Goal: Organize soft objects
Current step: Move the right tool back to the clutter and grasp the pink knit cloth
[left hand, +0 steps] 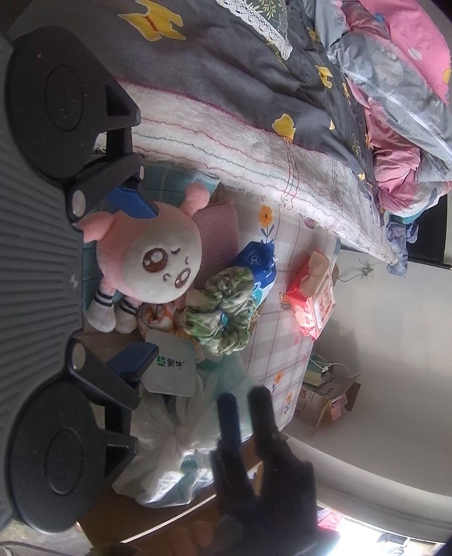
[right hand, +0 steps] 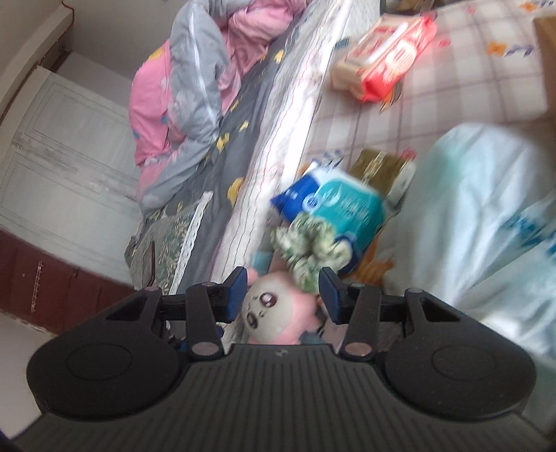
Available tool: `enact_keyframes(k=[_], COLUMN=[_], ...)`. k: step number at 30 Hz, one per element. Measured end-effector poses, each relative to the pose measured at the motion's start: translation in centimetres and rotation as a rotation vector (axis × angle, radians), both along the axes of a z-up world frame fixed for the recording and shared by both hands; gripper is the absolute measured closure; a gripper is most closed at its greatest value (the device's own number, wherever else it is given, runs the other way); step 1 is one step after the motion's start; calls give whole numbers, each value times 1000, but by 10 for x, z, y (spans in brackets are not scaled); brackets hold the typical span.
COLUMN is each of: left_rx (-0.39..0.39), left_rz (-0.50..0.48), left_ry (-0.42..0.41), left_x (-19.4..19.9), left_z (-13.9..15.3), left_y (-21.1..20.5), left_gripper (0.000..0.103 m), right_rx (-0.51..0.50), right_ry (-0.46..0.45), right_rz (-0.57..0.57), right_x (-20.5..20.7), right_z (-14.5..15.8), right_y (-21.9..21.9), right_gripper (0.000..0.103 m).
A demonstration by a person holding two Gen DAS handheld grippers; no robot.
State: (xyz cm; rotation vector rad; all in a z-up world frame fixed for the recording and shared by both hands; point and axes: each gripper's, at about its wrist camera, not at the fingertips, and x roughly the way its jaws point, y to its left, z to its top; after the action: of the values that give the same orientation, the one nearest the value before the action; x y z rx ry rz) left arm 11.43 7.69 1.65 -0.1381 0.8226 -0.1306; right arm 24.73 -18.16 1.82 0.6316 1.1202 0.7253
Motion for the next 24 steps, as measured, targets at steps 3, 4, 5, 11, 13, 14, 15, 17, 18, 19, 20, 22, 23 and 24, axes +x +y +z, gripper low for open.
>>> enact_keyframes(k=[3,4,5,11,13,14,15,17,18,19,20,22,23,24], left_rx=[-11,-13,-12,-14,-19,-22,-24,-31,-34,-38,-43,-54,-57,-62], left_rz=[13,14,15,26,28,26,25,23,22,20,18,13,11,11], left_ry=[-10,-12,-14,-5,-1,-1,-1,-4,-6,-7,-8,-6,-5,-4], left_x=[3,5,7,14,16,17,18,20,22,23,25,31,34,38], left_z=[-2,-2,-4,-9,-10,-10,-10,-10,-9,-9,-9,-10,-9,-9], left_y=[7,9,10,22,26,27,29,32,33,34,35,36,36,36], left_gripper=[25,25,25,27,27,27,27,27,27,27,27,27,27,27], right_rx=[-17,-24,-28,-107,-187,-194,-214,-286,-329,-357,-364,-347,-323,-293], right_ry=[6,4,3,7,-25,-16,-9,-50,-77,-94,-101,-73,-49,-27], right_rz=[27,35,43,70,57,57,44,14,-9,-31,-47,-75,-76,-70], right_x=[3,5,8,41,51,56,61,67,69,72,76,84,87,88], right_z=[-4,-4,-4,-23,-32,-37,-42,-41,-40,-39,-39,-40,-41,-42], right_y=[29,39,50,109,119,119,118,113,109,103,96,82,77,75], right_gripper=[58,58,58,58,58,60,62,63,62,62,62,62,62,61])
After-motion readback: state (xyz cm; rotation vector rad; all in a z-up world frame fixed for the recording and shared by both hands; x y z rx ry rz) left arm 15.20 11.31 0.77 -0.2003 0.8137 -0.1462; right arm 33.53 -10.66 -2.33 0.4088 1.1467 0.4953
